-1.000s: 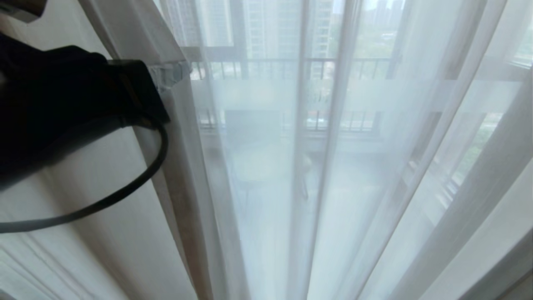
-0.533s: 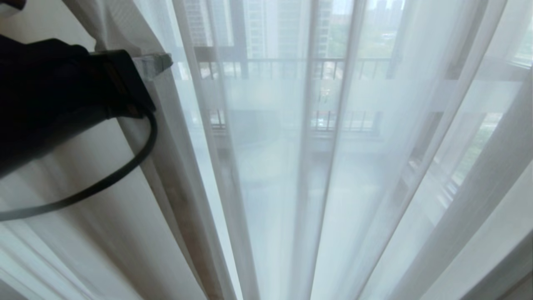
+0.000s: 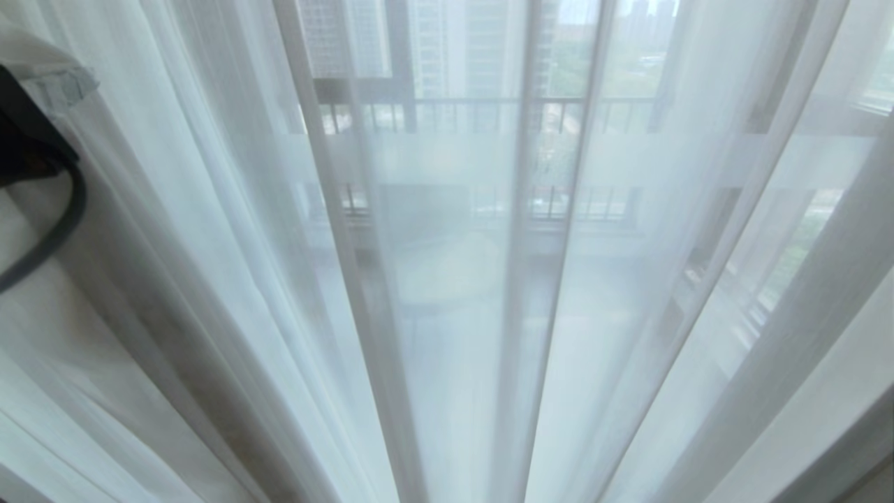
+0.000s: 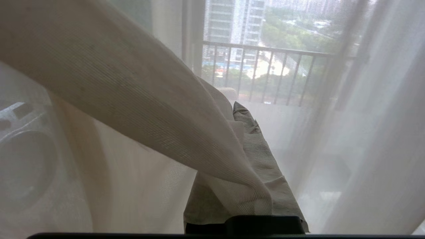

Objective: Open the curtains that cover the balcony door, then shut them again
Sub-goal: Close the inner curtains on both sides

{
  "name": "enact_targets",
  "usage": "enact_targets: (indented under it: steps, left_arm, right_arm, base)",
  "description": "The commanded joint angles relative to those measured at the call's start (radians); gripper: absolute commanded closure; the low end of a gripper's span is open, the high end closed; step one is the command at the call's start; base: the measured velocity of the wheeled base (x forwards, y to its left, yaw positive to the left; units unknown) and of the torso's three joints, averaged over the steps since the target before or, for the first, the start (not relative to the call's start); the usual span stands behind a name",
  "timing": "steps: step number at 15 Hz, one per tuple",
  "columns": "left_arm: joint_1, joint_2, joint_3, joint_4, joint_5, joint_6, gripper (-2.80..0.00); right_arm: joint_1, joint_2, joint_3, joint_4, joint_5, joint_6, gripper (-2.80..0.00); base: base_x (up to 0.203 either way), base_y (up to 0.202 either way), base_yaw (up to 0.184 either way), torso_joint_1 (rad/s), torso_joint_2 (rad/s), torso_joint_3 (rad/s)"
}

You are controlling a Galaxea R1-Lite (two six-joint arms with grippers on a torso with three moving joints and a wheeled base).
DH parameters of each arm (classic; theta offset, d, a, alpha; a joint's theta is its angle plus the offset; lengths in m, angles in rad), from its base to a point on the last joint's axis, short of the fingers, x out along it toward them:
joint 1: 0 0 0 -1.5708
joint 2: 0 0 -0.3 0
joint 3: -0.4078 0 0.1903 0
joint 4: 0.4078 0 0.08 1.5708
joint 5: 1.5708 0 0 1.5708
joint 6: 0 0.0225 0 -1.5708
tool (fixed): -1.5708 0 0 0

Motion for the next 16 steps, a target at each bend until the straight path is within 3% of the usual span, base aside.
enact_targets:
  steps: [1, 5, 16]
  left_arm:
    - [0.108, -0.051, 0.026, 0.000, -0.001, -0.002, 0.00]
    - [0.203, -0.059, 0.059, 0.003, -0.002, -0.004, 0.00]
    - [0.235, 0.020, 0.050, -0.005, 0.000, -0.017, 0.00]
  right_arm:
    - [0.000, 0.000, 0.000, 0.000, 0.001, -0.001, 0.00]
    - [0.000, 0.000, 0.000, 0.000, 0.001, -0.001, 0.00]
    - [0.000, 0.000, 0.000, 0.000, 0.001, -0.001, 0.00]
  base:
    - [0.000, 0.000, 0.000, 0.000, 0.00, 0.000]
    - [0.000, 0.000, 0.000, 0.000, 0.00, 0.000]
    - [0.000, 0.000, 0.000, 0.000, 0.00, 0.000]
